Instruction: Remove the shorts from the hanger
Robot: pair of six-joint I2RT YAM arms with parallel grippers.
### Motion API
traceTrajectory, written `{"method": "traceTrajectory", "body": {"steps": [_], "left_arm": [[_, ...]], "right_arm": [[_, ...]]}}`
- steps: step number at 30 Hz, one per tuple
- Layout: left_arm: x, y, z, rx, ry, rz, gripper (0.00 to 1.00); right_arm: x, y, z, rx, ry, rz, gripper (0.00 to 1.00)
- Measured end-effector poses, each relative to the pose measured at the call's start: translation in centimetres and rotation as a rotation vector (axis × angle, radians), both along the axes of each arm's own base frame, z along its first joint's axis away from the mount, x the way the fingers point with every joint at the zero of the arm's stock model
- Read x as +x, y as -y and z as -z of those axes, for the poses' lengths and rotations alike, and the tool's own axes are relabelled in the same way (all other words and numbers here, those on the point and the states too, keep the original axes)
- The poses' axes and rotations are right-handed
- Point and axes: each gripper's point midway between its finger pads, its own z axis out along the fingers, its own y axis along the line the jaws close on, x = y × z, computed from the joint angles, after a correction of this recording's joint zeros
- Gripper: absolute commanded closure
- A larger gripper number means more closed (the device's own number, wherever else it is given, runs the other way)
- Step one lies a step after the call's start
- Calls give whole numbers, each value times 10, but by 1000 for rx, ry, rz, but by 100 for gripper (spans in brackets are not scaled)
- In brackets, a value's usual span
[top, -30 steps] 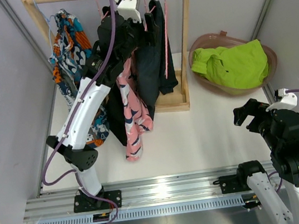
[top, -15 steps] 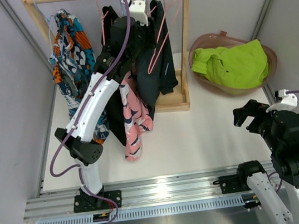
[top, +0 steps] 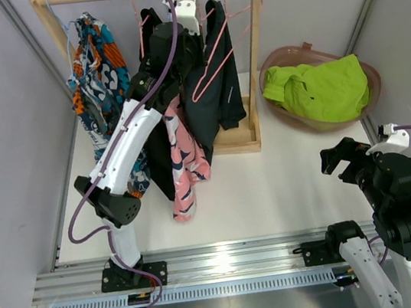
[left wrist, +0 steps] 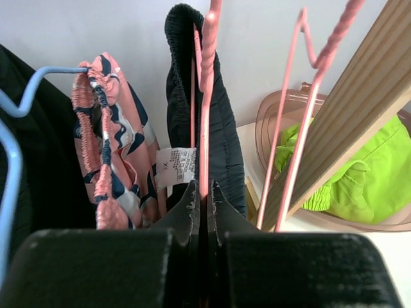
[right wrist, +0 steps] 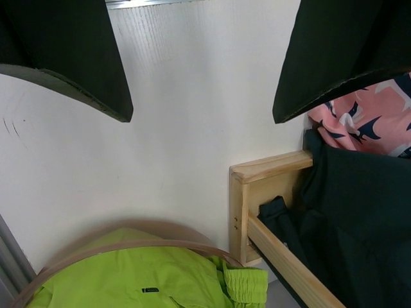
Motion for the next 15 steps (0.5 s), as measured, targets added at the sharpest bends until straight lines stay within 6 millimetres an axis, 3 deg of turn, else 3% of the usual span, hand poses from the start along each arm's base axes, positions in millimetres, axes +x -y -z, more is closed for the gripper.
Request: {"method": "traceTrajectory", "body": {"steps": [5,15], "left_arm": [[-13,-11,-12,21,5,2,100],[-60,-47,-85,-54,122,0,100]], "right_arm": [[0,0,1,0,-2,0,1],[1,1,4,-1,-9,4,0]]}}
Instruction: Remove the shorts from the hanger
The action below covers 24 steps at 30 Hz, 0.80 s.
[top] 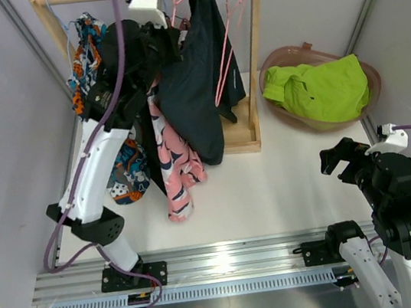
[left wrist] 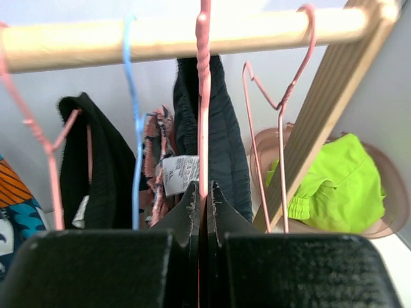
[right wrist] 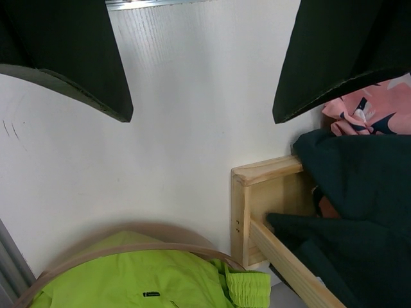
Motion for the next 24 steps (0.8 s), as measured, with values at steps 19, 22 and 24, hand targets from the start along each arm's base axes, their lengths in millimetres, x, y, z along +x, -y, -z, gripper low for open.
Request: {"method": "traceTrajectory", "body": {"steps": [19,22,24], "left_arm": [[-175,-85,92,47,-143,139,100],[-206,-86,87,23,-139,253,100],[-228,-85,82,8,-142,339,100]], "right_arm": [[-8,-79,-60,93,214,-474,1],[-10,-102,-78,119,270,-624,1],[-7,-111,-83,132,281,-681,1]]}}
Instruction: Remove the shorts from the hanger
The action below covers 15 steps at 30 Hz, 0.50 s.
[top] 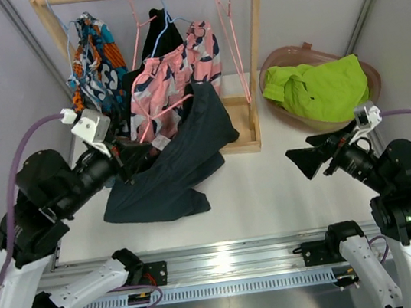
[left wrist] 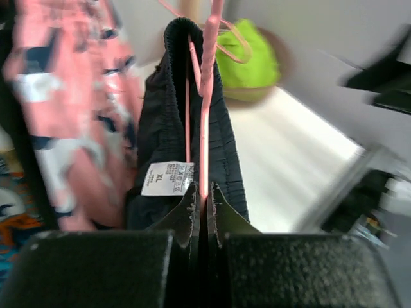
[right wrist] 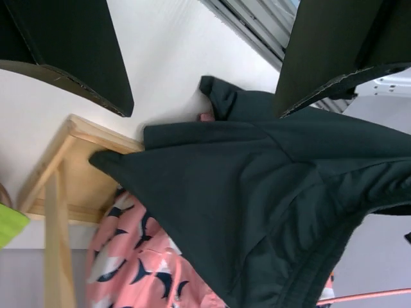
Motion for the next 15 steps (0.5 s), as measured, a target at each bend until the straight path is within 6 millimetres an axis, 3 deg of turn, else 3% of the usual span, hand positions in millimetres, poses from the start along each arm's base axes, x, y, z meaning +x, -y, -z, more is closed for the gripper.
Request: {"method": "traceTrajectory", "body": {"steps": [7,11,15], "left_arm": [[-51,14,-28,-78,-40,237,100],[-66,17,-37,-105,-45,307,100],[-72,22,-38,-116,-64,348,100]], "right_arm": [[18,-13,-4,-13,3,-77,0],[31,-25,-8,-48,13,-119,1],[41,-51,-3,-100,22,-174,0]]}}
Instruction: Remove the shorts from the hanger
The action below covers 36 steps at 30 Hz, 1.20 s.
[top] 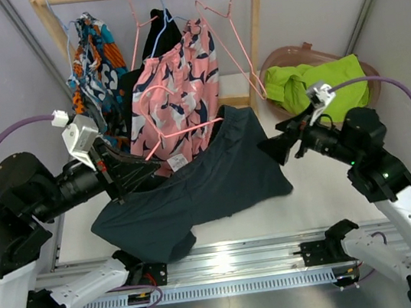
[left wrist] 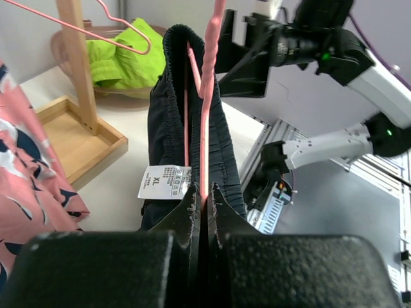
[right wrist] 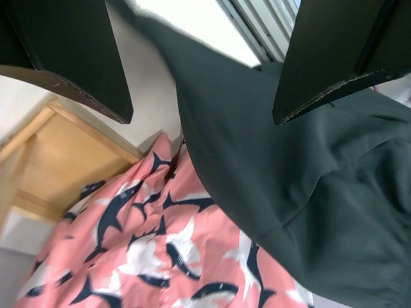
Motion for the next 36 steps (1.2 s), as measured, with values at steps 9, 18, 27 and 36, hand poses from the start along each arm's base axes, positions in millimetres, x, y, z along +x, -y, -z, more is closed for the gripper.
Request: {"method": "traceTrajectory", "body": {"steps": [9,18,27,36], "left_arm": [[5,11,8,11,-31,23,100],[15,9,15,32,-36,-22,100],[30,-1,30,73,-46,-125,100],[34,-13,36,81,-42,-193,100]], "right_arm": [[17,-44,20,-95,14,-7,19],[35,-22,5,-95,88,190,100],[53,53,-15,-80,138,505,100],[49,65,-14,-35,111,507,100]]}}
